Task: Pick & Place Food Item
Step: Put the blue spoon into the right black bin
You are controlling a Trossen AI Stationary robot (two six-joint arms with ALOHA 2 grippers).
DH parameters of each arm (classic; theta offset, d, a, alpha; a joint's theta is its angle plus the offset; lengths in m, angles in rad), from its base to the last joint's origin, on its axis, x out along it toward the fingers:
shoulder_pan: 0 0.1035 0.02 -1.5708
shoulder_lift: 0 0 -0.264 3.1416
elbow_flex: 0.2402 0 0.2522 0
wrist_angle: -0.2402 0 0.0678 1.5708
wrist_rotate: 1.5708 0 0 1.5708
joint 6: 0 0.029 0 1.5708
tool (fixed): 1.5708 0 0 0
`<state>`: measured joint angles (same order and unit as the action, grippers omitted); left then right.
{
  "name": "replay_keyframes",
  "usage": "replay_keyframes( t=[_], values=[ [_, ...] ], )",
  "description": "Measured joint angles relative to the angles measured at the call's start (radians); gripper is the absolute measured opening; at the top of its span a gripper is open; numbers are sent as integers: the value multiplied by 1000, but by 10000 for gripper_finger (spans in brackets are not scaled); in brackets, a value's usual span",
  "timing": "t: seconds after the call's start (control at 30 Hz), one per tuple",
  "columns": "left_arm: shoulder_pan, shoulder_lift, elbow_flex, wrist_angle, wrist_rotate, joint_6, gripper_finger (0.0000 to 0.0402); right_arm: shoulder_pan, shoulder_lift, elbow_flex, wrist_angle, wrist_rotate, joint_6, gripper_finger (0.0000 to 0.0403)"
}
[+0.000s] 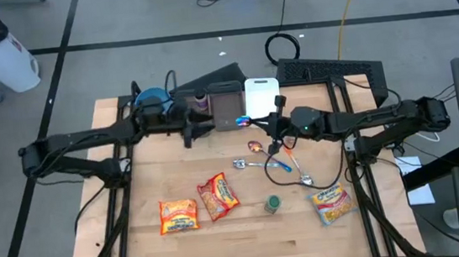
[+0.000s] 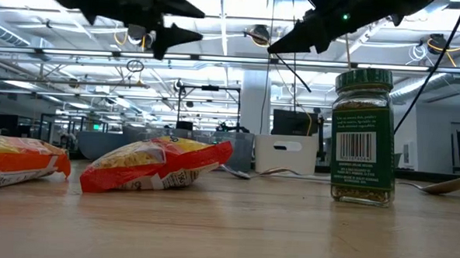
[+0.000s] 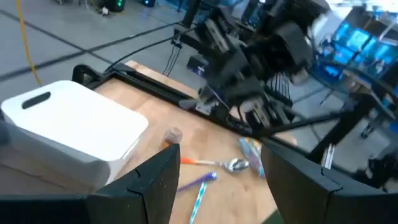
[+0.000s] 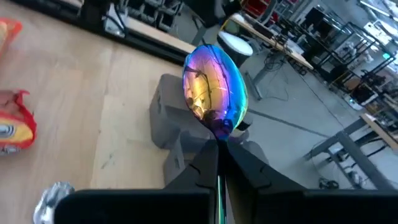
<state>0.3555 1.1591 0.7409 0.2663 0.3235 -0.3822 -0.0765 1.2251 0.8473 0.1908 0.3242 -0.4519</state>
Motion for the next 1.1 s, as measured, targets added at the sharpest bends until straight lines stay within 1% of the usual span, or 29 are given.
replay_keyframes(
  t=[0.1, 0.27, 0.33, 0.47, 0.53, 0.67, 0.77, 0.9, 1.0, 1.1],
  values=[
    [-2, 77, 46, 28, 8, -59, 232, 27, 0, 36, -58, 64, -45, 4],
    [-13, 183, 114, 151, 100, -172, 232, 77, 5, 93, -135, 150, -126, 4],
    [-26, 218, 139, 181, 110, -190, 232, 94, 4, 108, -148, 154, -154, 4],
    [-47, 263, 188, 183, 114, -203, 232, 111, 5, 110, -156, 154, -174, 4],
    [-56, 281, 201, 181, 111, -212, 232, 113, 5, 110, -158, 158, -180, 4],
    [-70, 301, 210, 179, 87, -238, 232, 126, 5, 110, -158, 229, -223, 4],
    [-71, 306, 210, 174, 78, -256, 232, 131, 5, 110, -155, 248, -231, 4],
    [-70, 306, 210, 174, 52, -260, 232, 131, 5, 110, -150, 255, -249, 4],
    [-70, 306, 210, 173, 51, -263, 232, 131, 4, 110, -145, 255, -261, 4],
    [-70, 306, 210, 172, 51, -272, 232, 131, 5, 109, -103, 255, -295, 4]
  ],
)
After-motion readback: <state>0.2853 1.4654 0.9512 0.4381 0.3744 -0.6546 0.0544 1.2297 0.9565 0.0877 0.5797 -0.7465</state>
